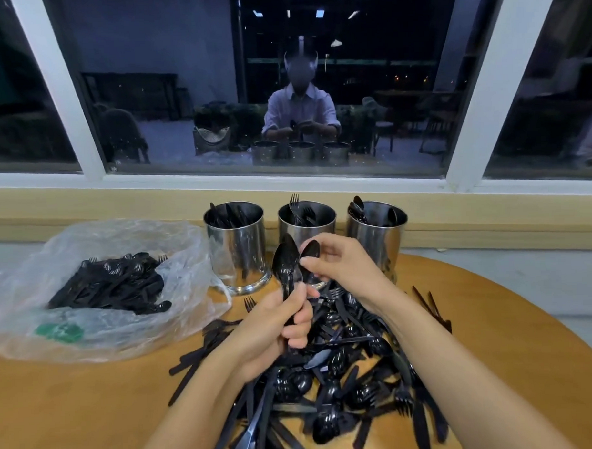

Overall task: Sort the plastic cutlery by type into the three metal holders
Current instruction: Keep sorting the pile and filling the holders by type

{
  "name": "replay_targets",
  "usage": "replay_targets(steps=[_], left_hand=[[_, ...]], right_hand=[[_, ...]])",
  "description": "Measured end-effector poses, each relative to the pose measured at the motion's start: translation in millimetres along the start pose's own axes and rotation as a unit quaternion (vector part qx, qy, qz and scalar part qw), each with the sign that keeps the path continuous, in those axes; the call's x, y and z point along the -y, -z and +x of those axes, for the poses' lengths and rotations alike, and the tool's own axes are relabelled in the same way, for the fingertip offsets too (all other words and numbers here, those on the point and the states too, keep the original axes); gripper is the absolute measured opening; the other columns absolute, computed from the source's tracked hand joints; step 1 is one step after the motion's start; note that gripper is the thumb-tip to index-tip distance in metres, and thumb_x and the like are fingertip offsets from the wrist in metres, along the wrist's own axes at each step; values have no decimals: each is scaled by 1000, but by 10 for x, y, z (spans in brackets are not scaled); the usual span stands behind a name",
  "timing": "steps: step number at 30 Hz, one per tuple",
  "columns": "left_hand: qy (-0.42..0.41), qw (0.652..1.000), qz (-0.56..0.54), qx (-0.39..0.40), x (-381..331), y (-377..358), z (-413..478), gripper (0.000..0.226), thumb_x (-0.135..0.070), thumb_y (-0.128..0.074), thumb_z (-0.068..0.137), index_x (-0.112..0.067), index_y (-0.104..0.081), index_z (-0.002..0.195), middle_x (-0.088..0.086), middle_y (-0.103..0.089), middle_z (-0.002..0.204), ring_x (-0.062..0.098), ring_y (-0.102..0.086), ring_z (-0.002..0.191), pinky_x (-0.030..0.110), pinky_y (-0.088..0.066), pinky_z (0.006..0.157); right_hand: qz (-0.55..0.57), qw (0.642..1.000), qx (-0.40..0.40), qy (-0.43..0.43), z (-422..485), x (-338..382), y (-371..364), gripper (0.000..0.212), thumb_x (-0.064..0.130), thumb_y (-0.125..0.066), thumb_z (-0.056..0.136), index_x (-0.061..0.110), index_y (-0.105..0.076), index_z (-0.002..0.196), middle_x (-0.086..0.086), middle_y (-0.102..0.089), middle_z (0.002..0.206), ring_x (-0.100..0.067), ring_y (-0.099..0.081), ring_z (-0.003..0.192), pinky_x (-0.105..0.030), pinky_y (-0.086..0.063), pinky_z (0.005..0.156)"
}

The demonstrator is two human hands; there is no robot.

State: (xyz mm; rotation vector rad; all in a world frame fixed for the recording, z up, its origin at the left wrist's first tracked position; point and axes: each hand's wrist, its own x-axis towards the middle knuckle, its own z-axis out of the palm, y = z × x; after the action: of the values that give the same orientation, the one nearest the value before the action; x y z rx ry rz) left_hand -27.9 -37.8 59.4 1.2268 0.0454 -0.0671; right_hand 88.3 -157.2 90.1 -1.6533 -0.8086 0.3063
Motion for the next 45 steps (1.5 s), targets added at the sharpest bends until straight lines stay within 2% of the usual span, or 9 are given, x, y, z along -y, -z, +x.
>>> replay_targets(steps=[8, 11, 14, 18, 23, 31, 35, 40, 45], left_hand=[[72, 989, 88, 90, 27, -67, 14, 31, -38, -54, 95, -8, -56, 102, -4, -27, 57, 7, -25, 45, 18, -29, 45], [45, 996, 79, -3, 99, -101, 147, 41, -33, -63, 92, -8, -55, 123, 1, -61, 80, 13, -60, 69, 25, -54, 73], [10, 974, 182, -132, 204, -1, 308, 32, -34, -67, 92, -27, -56, 121, 1, -66, 117, 12, -64, 108, 33, -50, 102], [-1, 956, 228, -183, 352, 121, 500, 15, -20, -62, 96, -24, -61, 111, 7, -67, 111, 16, -65, 102, 29, -53, 92], [-32, 915, 358, -184, 533, 181, 818, 11, -14, -59, 96, -19, -62, 106, -2, -63, 102, 8, -60, 92, 12, -47, 76], [-54, 847, 498, -177, 761, 254, 1255, 14, -8, -65, 92, -18, -64, 102, -2, -61, 99, 13, -56, 94, 18, -41, 81], [-60, 815, 551, -170, 814, 253, 1426, 20, -8, -64, 93, -11, -66, 112, 3, -61, 112, 16, -54, 103, 25, -43, 94], [-34, 751, 639, -161, 832, 259, 1594, 25, -15, -62, 95, -16, -62, 120, 5, -61, 121, 26, -50, 119, 41, -43, 102], [-2, 720, 676, -160, 825, 263, 1655, 24, -21, -60, 97, -19, -59, 121, 1, -61, 112, 26, -50, 114, 42, -41, 100]], right_hand=[[-56, 993, 104, 3, -161, 87, 46, 16, 19, -54, 99, 19, -62, 113, -2, -56, 87, 1, -47, 58, -13, -40, 53], [-103, 994, 18, 23, -101, 77, 201, 7, 17, -58, 96, 15, -61, 102, 9, -56, 79, 4, -49, 57, -13, -41, 55], [-184, 968, -162, 57, 86, 36, 588, 11, 18, -60, 94, 15, -57, 105, 11, -55, 87, -1, -53, 73, -18, -42, 67], [-265, 902, -315, 132, 385, 187, 1164, 15, 13, -59, 94, 4, -54, 105, 2, -57, 91, -3, -50, 74, -5, -36, 64], [-319, 869, -352, 141, 791, 113, 1501, 11, 12, -53, 98, 6, -51, 107, 0, -56, 93, -15, -50, 82, -15, -37, 64], [-439, 875, -165, -119, 1111, -612, 1472, 37, 34, -72, 86, 18, -59, 117, -9, -61, 121, -29, -54, 112, -31, -41, 77], [-460, 865, -191, -59, 1060, -582, 1427, 45, 27, -69, 89, 14, -56, 131, -9, -60, 126, -30, -39, 127, -36, -38, 97], [-417, 872, -235, 107, 645, -534, 1227, 25, 12, -62, 92, 15, -65, 117, 2, -62, 112, -15, -44, 110, -21, -31, 87], [-413, 906, -92, 3, 320, -999, 992, 16, 14, -59, 94, 19, -68, 107, 5, -66, 105, -3, -53, 82, -27, -50, 85]])
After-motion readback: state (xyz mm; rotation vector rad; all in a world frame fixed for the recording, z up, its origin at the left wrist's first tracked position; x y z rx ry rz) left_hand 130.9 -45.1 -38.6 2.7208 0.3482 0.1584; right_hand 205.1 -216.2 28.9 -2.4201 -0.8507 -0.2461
